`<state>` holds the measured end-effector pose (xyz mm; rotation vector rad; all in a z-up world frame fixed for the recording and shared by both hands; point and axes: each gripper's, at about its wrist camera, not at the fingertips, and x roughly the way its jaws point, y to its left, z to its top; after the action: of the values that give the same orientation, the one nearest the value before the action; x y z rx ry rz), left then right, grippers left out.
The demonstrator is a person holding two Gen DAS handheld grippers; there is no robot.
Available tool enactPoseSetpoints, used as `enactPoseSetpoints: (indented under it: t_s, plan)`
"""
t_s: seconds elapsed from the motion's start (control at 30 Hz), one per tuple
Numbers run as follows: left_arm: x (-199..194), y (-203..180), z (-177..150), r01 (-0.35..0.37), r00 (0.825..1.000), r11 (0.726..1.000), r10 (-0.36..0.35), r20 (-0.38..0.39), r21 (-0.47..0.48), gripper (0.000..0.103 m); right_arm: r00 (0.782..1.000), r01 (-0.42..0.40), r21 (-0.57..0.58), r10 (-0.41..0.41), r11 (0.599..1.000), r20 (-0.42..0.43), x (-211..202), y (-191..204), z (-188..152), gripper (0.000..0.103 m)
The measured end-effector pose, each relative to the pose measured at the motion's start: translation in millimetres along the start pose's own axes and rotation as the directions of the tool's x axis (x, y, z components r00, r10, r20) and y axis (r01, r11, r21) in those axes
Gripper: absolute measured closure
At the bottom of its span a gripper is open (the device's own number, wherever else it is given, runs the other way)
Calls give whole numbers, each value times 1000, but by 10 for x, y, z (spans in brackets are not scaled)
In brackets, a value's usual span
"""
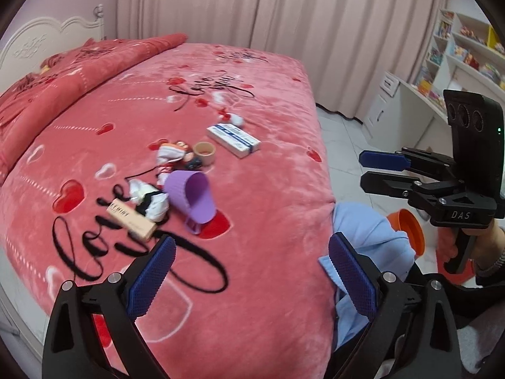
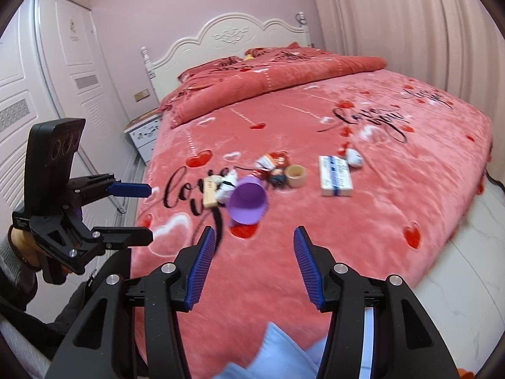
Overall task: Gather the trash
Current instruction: 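Move both tools back over the bed toward the remaining items, then grasp the white tissues and black sock with the left tool while the right tool grasps the white-red toy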
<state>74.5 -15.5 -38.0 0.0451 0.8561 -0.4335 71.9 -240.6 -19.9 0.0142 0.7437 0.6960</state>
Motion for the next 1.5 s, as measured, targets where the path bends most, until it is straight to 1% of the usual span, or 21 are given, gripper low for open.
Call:
enactPoseSetpoints:
  t_s: [0.13, 0.23, 0.33, 0.4, 0.43, 0.5, 0.63, 0.8, 0.87, 1.0, 1.13, 1.23, 1.37, 1.47, 1.5]
  plan:
    - [-45, 177, -45, -31, 1000, 999, 31, 1, -39, 7, 1000, -24, -25, 24, 999, -11, 185, 153, 105, 50]
    - [-72, 307, -79, -49, 999, 997, 49, 0, -64, 7, 999, -33, -34, 32, 999, -20, 338, 237, 180, 44]
    - [-82, 426, -97, -70, 998, 994, 70, -5, -82, 7, 999, -47, -40, 46, 998, -25, 445, 299, 233, 43]
    - [-73, 503, -108, -81, 997, 992, 80, -12, -98, 7, 998, -48, -49, 46, 998, -33, 528, 327, 260, 41]
    - [-68, 555, -114, -87, 996, 991, 86, -16, -107, 7, 998, -49, -51, 47, 998, -36, 558, 336, 271, 38]
    - [-53, 627, -113, -90, 996, 989, 88, -19, -121, 7, 998, -53, -51, 51, 997, -41, 630, 347, 302, 35]
    - [6, 759, -98, -95, 995, 985, 91, -31, -143, 7, 997, -59, -54, 56, 997, -57, 765, 350, 340, 35]
    - [184, 903, -53, -94, 995, 982, 85, -60, -162, 7, 995, -59, -49, 55, 997, -87, 977, 270, 377, 35]
    - [289, 946, -23, -90, 994, 984, 79, -73, -156, 7, 994, -62, -46, 57, 997, -94, 1047, 230, 401, 35]
    - [496, 1028, 83, -76, 994, 990, 66, -90, -116, 7, 993, -68, -42, 63, 997, -104, 1191, 130, 468, 35]
    - [701, 1152, 188, -73, 991, 992, 60, -123, -104, 7, 992, -73, -39, 68, 997, -110, 1351, 26, 549, 35]
    - [853, 1224, 256, -53, 989, 995, 40, -142, -87, 7, 991, -75, -31, 71, 997, -109, 1456, -57, 612, 35]
    - [1094, 1306, 322, -54, 981, 998, 48, -189, -28, 7, 992, -68, -10, 66, 998, -112, 1576, -184, 675, 35]
    - [1249, 1360, 359, -37, 976, 999, 40, -216, 18, 7, 991, -63, 0, 63, 998, -121, 1662, -266, 682, 35]
    - [1304, 1385, 370, -31, 972, 999, 36, -232, 27, 9, 990, -63, 4, 63, 998, -127, 1696, -292, 681, 35]
